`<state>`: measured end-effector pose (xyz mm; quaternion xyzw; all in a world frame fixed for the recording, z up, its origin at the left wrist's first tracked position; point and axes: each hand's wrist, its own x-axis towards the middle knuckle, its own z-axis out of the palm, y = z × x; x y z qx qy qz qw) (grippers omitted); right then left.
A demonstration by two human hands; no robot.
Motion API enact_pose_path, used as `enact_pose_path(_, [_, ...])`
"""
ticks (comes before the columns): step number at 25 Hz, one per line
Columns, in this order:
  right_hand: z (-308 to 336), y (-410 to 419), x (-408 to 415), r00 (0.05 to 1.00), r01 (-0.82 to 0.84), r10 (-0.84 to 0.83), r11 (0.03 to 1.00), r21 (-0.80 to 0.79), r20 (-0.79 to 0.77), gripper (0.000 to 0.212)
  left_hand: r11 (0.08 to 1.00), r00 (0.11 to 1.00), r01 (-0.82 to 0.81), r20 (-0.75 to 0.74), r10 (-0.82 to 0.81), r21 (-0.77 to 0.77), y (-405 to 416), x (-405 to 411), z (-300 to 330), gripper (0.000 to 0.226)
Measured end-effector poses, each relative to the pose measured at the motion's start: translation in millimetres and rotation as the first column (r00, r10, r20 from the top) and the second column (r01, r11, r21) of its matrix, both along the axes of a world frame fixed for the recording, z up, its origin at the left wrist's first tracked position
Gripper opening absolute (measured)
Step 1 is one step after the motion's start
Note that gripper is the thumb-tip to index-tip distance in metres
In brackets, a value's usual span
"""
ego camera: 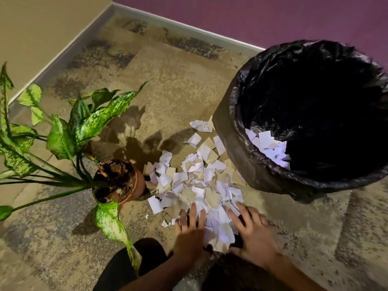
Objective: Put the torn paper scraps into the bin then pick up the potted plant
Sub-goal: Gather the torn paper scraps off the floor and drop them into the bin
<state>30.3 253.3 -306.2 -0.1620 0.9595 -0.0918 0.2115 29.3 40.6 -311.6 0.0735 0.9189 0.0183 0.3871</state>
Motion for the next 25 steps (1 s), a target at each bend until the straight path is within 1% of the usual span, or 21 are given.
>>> enact_pose_path(1, [1.1, -2.6, 0.5, 1.000, -0.006, 0.006, 0.999, -0.036, -0.016, 0.109, 1.000, 1.000, 0.004, -0.024, -0.004, 0.001, -2.5, -0.6, 1.3, 0.102])
enact_pose_path(3, [4.4, -7.5, -2.4, 0.999, -0.002, -0.002, 0.996, -0.093, -0.040, 0.100, 0.999, 0.990, 0.013, -0.138, -0.007, 0.041, -8.3, -2.6, 3.4, 0.094])
enact_pose_path(4, [3.9, -11.6, -6.8, 0.999, -0.012, 0.009, 0.997, -0.080, -0.035, 0.097, 0.998, 0.987, 0.010, -0.159, 0.000, 0.064, -10.9, -2.7, 1.3, 0.087])
enact_pose_path(6, [-0.6, -22.1, -15.3, 0.997, -0.066, 0.065, 0.998, -0.013, -0.041, 0.097, 0.991, 0.945, 0.055, -0.325, -0.013, 0.119, -16.5, -2.9, -2.4, 0.071])
enact_pose_path(7, [-4.7, -26.0, -19.7, 0.992, -0.107, 0.108, 0.994, 0.013, -0.066, 0.096, 0.982, 0.920, 0.086, -0.391, -0.015, 0.167, -17.6, -6.4, -1.2, 0.067])
enact_pose_path(9, [-9.1, -32.9, -27.0, 0.977, -0.153, 0.151, 0.988, -0.001, -0.149, 0.092, 0.976, 0.892, 0.070, -0.452, 0.032, 0.208, -19.0, -11.6, 9.0, 0.062])
enact_pose_path(11, [-8.7, -36.7, -32.0, 0.979, -0.123, 0.103, 0.987, -0.105, -0.179, 0.082, 0.972, 0.898, 0.002, -0.427, 0.102, 0.236, -16.7, -22.9, 16.8, 0.052])
enact_pose_path(13, [-7.3, -37.7, -35.1, 0.981, -0.094, 0.052, 0.971, -0.222, -0.188, 0.056, 0.966, 0.897, -0.011, -0.424, 0.123, 0.259, -18.3, -29.7, 21.5, 0.051])
enact_pose_path(14, [-5.0, -36.4, -38.6, 0.975, -0.091, 0.037, 0.965, -0.247, -0.217, 0.045, 0.955, 0.896, -0.038, -0.414, 0.163, 0.295, -19.2, -32.7, 25.6, 0.050])
enact_pose_path(15, [-0.4, -34.5, -43.6, 0.966, -0.096, 0.029, 0.962, -0.255, -0.256, 0.040, 0.930, 0.879, -0.080, -0.414, 0.235, 0.358, -19.6, -34.9, 29.0, 0.047])
enact_pose_path(17, [13.9, -30.4, -49.6, 0.964, -0.078, 0.016, 0.970, -0.228, -0.264, 0.040, 0.868, 0.829, -0.181, -0.402, 0.388, 0.463, -21.0, -31.9, 41.5, 0.040])
enact_pose_path(18, [23.5, -28.1, -49.8, 0.967, -0.057, -0.001, 0.974, -0.218, -0.256, 0.042, 0.852, 0.813, -0.204, -0.401, 0.421, 0.481, -20.5, -29.3, 48.0, 0.037])
enact_pose_path(20, [36.6, -25.1, -48.4, 0.968, -0.016, -0.031, 0.983, -0.181, -0.250, 0.045, 0.852, 0.808, -0.193, -0.414, 0.420, 0.487, -15.3, -27.6, 56.2, 0.036])
enact_pose_path(22, [47.9, -25.6, -44.3, 0.970, 0.001, -0.027, 0.994, -0.106, -0.241, 0.047, 0.838, 0.793, -0.167, -0.434, 0.427, 0.519, -11.5, -28.2, 62.2, 0.038])
enact_pose_path(23, [53.5, -25.6, -41.0, 0.966, 0.000, -0.026, 0.995, -0.100, -0.257, 0.047, 0.828, 0.781, -0.171, -0.439, 0.445, 0.534, -9.6, -27.7, 66.4, 0.039])
enact_pose_path(25, [68.9, -25.9, -35.5, 0.950, 0.004, -0.046, 0.991, -0.136, -0.309, 0.044, 0.808, 0.745, -0.216, -0.443, 0.500, 0.548, -8.8, -26.0, 74.0, 0.042])
